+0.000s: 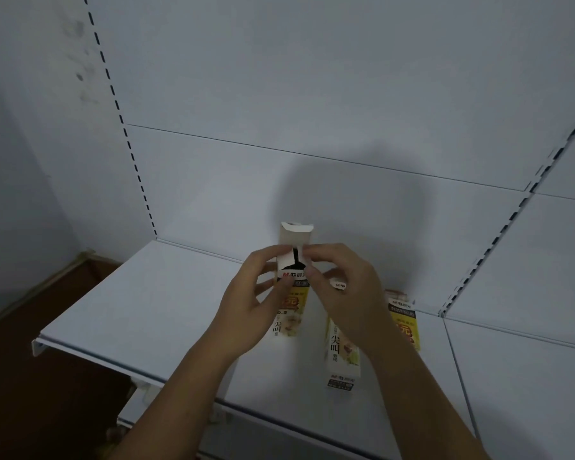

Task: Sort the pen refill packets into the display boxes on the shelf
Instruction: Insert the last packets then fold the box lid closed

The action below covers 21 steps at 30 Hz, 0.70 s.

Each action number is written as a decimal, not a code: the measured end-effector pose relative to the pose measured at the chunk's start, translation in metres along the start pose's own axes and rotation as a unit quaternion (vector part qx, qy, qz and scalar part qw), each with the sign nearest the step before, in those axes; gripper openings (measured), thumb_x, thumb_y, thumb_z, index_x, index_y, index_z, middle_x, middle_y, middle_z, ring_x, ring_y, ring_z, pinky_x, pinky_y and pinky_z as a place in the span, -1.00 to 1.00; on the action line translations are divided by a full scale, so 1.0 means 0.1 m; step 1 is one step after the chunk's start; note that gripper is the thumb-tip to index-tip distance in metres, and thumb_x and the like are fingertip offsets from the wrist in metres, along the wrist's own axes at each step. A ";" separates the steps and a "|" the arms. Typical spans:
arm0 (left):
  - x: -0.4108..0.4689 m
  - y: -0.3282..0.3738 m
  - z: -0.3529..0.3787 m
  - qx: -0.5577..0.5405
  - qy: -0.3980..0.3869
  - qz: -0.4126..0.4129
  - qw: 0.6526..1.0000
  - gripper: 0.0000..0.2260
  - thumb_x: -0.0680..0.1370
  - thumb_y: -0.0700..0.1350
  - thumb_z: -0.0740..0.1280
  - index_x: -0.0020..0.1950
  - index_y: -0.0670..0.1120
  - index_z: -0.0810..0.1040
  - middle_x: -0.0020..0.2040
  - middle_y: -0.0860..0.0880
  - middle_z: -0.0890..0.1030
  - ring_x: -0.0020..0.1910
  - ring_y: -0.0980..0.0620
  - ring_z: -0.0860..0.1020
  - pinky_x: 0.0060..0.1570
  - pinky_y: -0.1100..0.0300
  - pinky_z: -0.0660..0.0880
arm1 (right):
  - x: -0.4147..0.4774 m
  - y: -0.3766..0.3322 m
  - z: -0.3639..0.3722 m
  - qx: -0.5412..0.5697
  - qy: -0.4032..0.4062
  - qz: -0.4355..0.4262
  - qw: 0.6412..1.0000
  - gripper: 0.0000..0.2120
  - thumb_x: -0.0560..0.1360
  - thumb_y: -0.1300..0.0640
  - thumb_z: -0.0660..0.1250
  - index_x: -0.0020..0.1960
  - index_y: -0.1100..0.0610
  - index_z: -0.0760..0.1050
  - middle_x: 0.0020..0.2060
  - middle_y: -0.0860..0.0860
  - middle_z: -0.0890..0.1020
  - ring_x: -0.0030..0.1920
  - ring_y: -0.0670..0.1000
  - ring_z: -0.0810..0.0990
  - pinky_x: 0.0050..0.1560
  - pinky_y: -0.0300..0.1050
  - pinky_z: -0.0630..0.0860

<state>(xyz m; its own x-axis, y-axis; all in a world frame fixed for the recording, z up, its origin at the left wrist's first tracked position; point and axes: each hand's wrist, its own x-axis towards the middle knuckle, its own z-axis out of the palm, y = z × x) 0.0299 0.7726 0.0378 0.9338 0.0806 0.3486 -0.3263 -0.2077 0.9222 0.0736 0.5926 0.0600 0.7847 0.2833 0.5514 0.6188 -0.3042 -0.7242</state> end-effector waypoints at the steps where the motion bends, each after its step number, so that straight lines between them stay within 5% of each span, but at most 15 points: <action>1: 0.01 0.00 0.01 0.005 0.000 -0.002 1.000 -0.64 0.62 0.05 0.32 0.43 0.20 0.47 0.34 0.24 0.57 0.35 0.19 0.54 0.30 0.14 0.58 | -0.02 0.03 0.02 0.001 0.003 -0.001 1.000 -0.76 0.62 0.19 0.41 0.27 0.09 0.64 0.19 -0.16 0.65 0.24 -0.11 0.62 0.11 -0.06 0.64; 15: 0.09 0.09 0.15 -0.005 0.026 -0.001 1.000 -0.82 0.70 -0.18 0.31 0.28 -0.01 0.55 0.20 0.13 0.67 0.26 0.07 0.62 0.06 0.23 0.61 | -0.03 0.13 0.09 0.044 0.030 0.004 0.999 -0.88 0.63 0.17 0.40 0.15 0.05 0.63 0.11 -0.14 0.63 0.20 -0.10 0.61 0.21 -0.23 0.55; 21: 0.12 0.10 0.15 0.013 0.022 0.012 1.000 -0.86 0.72 -0.24 0.25 0.22 -0.11 0.56 0.16 0.08 0.69 0.20 0.01 0.64 0.09 0.09 0.65 | 0.28 0.03 0.00 0.155 0.031 0.098 0.983 -0.84 0.64 0.09 0.38 0.21 -0.01 0.52 0.05 -0.08 0.62 -0.02 -0.16 0.64 -0.10 -0.32 0.56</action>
<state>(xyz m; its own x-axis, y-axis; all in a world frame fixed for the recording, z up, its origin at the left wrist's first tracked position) 0.0401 0.7567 0.0484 0.9184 0.1181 0.3777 -0.3439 -0.2343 0.9093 0.0976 0.6000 0.0730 0.8943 0.1881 0.4061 0.4222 -0.0537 -0.9049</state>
